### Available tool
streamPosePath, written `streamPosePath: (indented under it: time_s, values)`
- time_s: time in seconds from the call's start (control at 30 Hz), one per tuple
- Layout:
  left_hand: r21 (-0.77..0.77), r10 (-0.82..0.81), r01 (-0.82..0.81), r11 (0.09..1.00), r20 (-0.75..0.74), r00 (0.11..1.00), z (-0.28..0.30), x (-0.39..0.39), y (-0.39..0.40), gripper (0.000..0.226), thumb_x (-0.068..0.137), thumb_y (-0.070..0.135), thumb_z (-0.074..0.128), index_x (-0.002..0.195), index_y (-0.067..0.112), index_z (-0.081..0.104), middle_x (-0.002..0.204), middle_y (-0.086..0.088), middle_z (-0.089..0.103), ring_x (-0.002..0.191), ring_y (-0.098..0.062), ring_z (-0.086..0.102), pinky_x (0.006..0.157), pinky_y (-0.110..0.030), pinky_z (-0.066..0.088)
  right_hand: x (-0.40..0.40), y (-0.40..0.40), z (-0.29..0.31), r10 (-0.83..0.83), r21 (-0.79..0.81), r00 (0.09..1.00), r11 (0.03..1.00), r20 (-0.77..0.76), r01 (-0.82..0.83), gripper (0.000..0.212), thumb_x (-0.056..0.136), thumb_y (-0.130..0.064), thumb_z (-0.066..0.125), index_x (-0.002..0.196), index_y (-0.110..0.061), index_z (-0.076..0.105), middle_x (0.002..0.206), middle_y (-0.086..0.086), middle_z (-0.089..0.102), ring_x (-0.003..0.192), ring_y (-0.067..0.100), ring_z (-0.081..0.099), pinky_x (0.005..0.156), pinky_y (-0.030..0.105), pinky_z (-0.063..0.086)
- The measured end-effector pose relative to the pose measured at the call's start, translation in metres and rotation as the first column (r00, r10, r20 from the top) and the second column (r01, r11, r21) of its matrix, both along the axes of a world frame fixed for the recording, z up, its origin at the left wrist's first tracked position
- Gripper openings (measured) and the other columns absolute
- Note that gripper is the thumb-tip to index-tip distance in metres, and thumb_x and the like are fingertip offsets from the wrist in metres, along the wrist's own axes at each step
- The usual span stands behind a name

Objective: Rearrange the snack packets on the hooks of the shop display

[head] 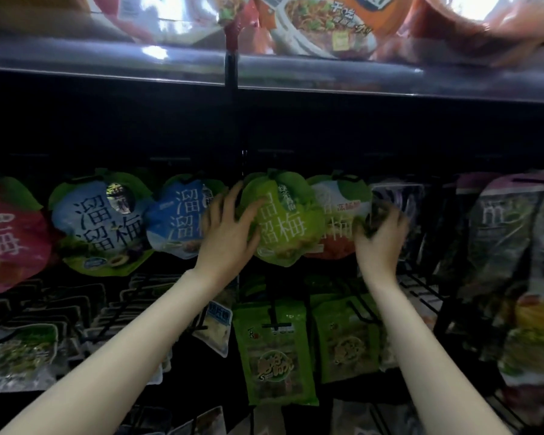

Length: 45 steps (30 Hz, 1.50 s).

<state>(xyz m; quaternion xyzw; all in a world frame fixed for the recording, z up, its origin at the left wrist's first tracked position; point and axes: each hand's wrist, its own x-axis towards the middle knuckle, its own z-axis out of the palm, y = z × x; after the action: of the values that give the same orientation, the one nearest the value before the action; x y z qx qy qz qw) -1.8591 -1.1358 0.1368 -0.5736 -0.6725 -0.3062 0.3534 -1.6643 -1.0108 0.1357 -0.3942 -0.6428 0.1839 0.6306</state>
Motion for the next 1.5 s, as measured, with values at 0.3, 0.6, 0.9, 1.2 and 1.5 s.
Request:
streamPosePath:
  time_s: [0.3,0.6,0.9,1.2,1.5]
  values:
    - [0.006,0.075,-0.075,0.997,0.027,0.997,-0.003,0.027,0.041,0.055,0.090,0.048,0.043,0.143,0.037,0.031,0.155,-0.018,-0.005,0.138,-0.047,-0.009,0.103,-0.069,0.008,-0.005,0.033,0.018,0.316,-0.365,0.948,0.886,0.021,-0.287,0.047,0.082,-0.014,0.070,0.125,-0.006,0.054,0.123,0.013,0.059,0.114,0.027,0.056,0.083,0.030,0.046]
    - [0.060,0.223,-0.216,0.975,-0.172,0.960,-0.011,0.032,0.056,0.060,0.065,0.032,0.081,0.122,0.025,0.061,0.142,-0.032,0.033,0.128,-0.061,0.023,0.093,-0.076,0.018,0.042,0.034,0.051,-0.111,0.048,0.935,0.994,0.338,0.100,0.034,0.090,-0.006,0.051,0.123,-0.011,0.059,0.109,0.018,0.065,0.097,0.038,0.061,0.073,0.041,0.052]
    - [-0.035,0.170,-0.179,0.983,-0.180,0.969,-0.012,0.011,0.058,0.057,0.084,0.036,0.034,0.139,0.022,0.043,0.147,-0.019,0.033,0.136,-0.039,0.013,0.097,-0.071,0.009,0.016,0.026,0.012,0.344,0.009,0.936,0.938,0.081,-0.346,0.065,0.090,0.006,0.049,0.146,-0.017,0.024,0.133,-0.001,0.047,0.118,0.009,0.047,0.088,0.022,0.044]
    - [-0.113,0.088,-0.070,0.991,0.160,0.983,-0.030,-0.002,0.050,0.065,0.094,0.019,0.047,0.148,0.032,0.013,0.157,-0.010,-0.002,0.142,-0.028,-0.014,0.107,-0.065,0.004,-0.003,0.047,0.010,0.198,-0.123,0.948,0.977,0.251,-0.172,0.076,0.092,0.003,0.049,0.150,-0.028,0.010,0.155,0.016,0.011,0.103,0.034,0.057,0.081,0.045,0.052]
    - [0.091,-0.113,0.082,0.993,0.439,0.891,-0.057,-0.016,0.005,0.055,0.090,-0.002,0.048,0.141,0.016,0.036,0.147,-0.014,0.030,0.130,-0.031,0.036,0.105,-0.039,0.035,-0.015,-0.035,-0.054,0.183,0.197,0.958,0.953,0.221,-0.228,0.034,0.088,0.002,0.053,0.121,-0.006,0.051,0.122,0.007,0.039,0.119,0.024,0.043,0.095,0.016,0.027]
